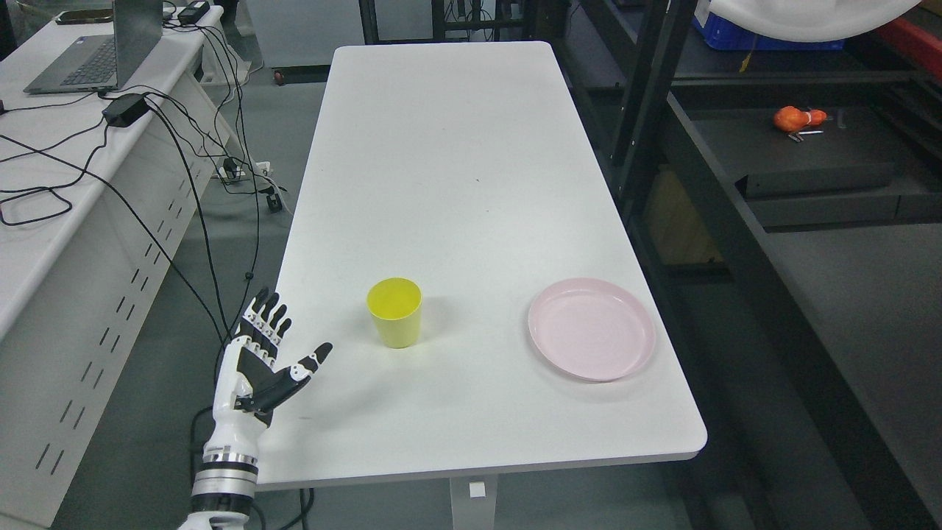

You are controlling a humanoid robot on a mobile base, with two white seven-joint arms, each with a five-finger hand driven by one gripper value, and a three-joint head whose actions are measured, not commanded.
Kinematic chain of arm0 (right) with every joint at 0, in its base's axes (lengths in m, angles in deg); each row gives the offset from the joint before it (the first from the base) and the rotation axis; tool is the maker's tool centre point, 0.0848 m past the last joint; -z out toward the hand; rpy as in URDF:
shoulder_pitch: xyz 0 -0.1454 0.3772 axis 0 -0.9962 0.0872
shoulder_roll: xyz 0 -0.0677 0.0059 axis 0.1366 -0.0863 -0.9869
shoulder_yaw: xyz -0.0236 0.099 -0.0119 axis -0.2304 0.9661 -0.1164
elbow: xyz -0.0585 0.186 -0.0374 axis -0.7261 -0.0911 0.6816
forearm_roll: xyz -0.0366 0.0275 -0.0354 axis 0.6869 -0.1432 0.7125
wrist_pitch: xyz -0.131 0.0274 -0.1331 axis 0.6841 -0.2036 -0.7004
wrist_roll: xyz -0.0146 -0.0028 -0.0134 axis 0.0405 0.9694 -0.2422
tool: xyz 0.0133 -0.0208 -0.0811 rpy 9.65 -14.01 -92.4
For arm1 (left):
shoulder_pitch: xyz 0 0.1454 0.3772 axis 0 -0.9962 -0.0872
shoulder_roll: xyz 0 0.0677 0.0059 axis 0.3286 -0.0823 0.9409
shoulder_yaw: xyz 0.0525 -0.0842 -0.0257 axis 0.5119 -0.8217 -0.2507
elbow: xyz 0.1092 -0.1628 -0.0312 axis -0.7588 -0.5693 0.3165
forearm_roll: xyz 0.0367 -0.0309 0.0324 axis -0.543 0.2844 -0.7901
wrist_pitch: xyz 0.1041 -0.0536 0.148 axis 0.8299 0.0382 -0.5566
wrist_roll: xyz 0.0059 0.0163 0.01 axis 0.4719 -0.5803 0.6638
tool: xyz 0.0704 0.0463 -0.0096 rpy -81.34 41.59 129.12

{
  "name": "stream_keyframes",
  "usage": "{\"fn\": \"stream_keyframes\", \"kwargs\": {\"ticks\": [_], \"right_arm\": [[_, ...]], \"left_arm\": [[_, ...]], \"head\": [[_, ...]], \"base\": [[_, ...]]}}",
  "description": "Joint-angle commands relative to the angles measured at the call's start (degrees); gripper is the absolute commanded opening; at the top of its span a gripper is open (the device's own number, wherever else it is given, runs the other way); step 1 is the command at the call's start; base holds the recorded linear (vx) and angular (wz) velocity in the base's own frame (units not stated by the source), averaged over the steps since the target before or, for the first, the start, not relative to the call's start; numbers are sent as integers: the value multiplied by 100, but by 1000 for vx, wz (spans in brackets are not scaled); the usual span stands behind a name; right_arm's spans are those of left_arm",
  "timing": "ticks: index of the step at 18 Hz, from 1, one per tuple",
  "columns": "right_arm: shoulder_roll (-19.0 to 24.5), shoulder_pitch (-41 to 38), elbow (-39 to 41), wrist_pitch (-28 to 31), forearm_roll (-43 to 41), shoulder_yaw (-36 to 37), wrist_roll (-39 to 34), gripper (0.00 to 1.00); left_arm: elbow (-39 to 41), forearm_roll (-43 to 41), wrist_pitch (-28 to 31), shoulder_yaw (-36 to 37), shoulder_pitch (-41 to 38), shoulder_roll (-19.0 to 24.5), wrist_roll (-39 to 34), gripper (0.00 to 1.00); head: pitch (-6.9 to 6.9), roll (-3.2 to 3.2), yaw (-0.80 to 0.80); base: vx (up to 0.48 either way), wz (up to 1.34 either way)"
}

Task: Place yellow IKEA cup on middle right shelf
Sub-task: 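Reach the left hand toward the yellow cup on the table, then close the left hand around the yellow cup and grip it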

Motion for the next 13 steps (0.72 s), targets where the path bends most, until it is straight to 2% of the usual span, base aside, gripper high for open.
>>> {"fn": "stream_keyframes", "kwargs": {"ticks": [1,8,13], "right_arm": [[-100,-78,0,5,-141,-97,3,99],[-100,-78,0,5,-141,-97,3,99],[-100,-78,0,5,-141,-97,3,99]], "left_arm": [[-833,192,13,179,667,100,0,99],[-1123,245,56,777,868,100,149,97],[-1887,455,65,847,1370,100,158,96]], "head": [[0,0,0],[0,0,0],[0,0,0]], "base": [[0,0],[0,0],[-1,-7]]}}
